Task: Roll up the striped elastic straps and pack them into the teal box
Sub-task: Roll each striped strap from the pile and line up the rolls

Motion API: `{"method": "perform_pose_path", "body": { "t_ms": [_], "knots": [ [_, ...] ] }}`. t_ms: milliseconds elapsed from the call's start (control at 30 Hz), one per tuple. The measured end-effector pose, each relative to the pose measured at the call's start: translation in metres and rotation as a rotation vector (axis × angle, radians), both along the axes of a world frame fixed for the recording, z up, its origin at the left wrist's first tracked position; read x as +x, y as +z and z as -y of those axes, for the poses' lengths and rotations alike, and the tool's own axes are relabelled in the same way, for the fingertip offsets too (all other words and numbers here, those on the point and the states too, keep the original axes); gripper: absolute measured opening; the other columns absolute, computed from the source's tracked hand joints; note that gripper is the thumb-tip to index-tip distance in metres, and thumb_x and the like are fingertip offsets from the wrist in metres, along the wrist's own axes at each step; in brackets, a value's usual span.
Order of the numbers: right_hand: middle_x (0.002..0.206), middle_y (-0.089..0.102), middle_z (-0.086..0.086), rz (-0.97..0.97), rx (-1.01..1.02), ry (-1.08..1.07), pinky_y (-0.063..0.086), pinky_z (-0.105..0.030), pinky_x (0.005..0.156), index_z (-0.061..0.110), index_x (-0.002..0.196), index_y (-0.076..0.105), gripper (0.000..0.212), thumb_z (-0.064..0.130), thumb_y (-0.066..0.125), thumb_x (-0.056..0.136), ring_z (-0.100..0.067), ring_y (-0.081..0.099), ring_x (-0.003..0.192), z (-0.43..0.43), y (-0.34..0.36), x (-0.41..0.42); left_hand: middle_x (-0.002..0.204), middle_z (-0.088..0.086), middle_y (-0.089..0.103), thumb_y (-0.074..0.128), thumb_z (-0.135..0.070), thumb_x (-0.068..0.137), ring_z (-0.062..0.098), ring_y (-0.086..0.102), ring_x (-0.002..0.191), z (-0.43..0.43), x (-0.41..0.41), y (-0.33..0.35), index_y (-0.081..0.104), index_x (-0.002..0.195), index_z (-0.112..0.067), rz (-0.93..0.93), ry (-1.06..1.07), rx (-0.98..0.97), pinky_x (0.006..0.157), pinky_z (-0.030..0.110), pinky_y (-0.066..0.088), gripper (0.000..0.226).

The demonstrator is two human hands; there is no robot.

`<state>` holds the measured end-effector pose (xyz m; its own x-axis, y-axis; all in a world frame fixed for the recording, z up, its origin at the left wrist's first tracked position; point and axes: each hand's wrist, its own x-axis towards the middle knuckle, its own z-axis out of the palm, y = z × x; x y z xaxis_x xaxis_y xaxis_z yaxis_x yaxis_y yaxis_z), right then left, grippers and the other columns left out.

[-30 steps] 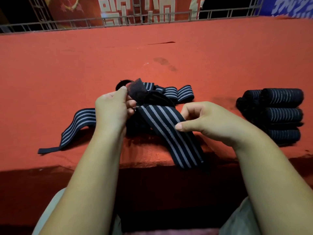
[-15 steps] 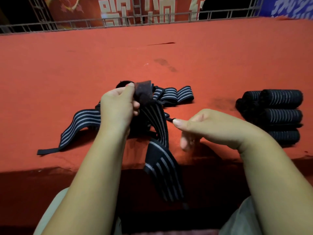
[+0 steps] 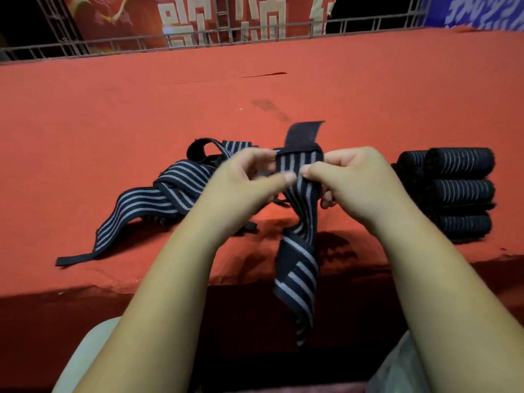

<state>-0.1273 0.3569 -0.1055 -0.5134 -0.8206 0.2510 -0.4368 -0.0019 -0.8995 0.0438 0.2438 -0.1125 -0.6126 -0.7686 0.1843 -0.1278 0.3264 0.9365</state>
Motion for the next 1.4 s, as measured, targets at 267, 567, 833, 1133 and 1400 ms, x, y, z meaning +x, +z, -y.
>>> {"method": "perform_pose_path", "body": {
  "t_ms": [267, 567, 833, 1133, 1400],
  "knots": [
    [0.066, 0.07, -0.015, 0.074, -0.027, -0.084, 0.049, -0.04, 0.063, 0.005, 0.078, 0.077, 0.023, 0.027, 0.074, 0.087, -0.023, 0.061, 0.052, -0.011, -0.001, -0.029, 0.118, -0.011, 0.073, 0.091, -0.03, 0.084, 0.008, 0.075, 0.083, -0.013, -0.015, -0.029, 0.065, 0.137, -0.023, 0.425, -0.182, -0.022, 0.077, 0.03, 0.064, 0.06],
    [0.068, 0.073, -0.008, 0.019, -0.06, -0.142, 0.051, -0.036, 0.059, 0.004, 0.088, 0.079, 0.031, 0.033, 0.076, 0.097, -0.013, 0.061, 0.057, -0.018, -0.008, -0.045, 0.131, -0.004, 0.076, 0.08, 0.007, 0.085, 0.015, 0.071, 0.126, -0.018, -0.026, -0.041, 0.059, 0.141, -0.026, 0.408, -0.502, 0.054, 0.11, 0.051, 0.055, 0.069],
    [0.076, 0.075, -0.015, 0.019, -0.11, -0.162, 0.053, -0.038, 0.055, 0.017, 0.097, 0.083, 0.017, 0.032, 0.075, 0.099, -0.016, 0.059, 0.057, -0.027, -0.013, -0.061, 0.139, -0.012, 0.069, 0.061, 0.02, 0.076, 0.035, 0.07, 0.124, -0.025, -0.029, -0.039, 0.035, 0.158, -0.053, 0.367, -0.522, -0.085, 0.091, 0.07, 0.057, 0.112],
    [0.084, 0.073, -0.025, -0.079, -0.004, -0.254, 0.059, -0.048, 0.059, 0.019, 0.102, 0.079, 0.021, 0.029, 0.062, 0.107, -0.018, 0.06, 0.057, -0.026, -0.032, -0.071, 0.125, 0.029, 0.068, 0.045, 0.033, 0.076, 0.036, 0.061, 0.109, -0.029, -0.033, -0.048, 0.057, 0.149, -0.023, 0.11, -0.448, 0.136, 0.093, 0.055, 0.042, 0.093],
    [0.079, 0.071, -0.018, 0.059, 0.071, -0.254, 0.057, -0.041, 0.063, 0.012, 0.104, 0.077, 0.017, 0.022, 0.064, 0.106, -0.025, 0.061, 0.066, -0.01, -0.047, -0.081, 0.104, 0.0, 0.068, 0.092, -0.008, 0.08, 0.011, 0.067, 0.078, -0.023, -0.028, -0.061, 0.05, 0.136, -0.026, 0.344, -0.16, -0.106, 0.081, 0.051, 0.064, 0.073]
  ]
}}
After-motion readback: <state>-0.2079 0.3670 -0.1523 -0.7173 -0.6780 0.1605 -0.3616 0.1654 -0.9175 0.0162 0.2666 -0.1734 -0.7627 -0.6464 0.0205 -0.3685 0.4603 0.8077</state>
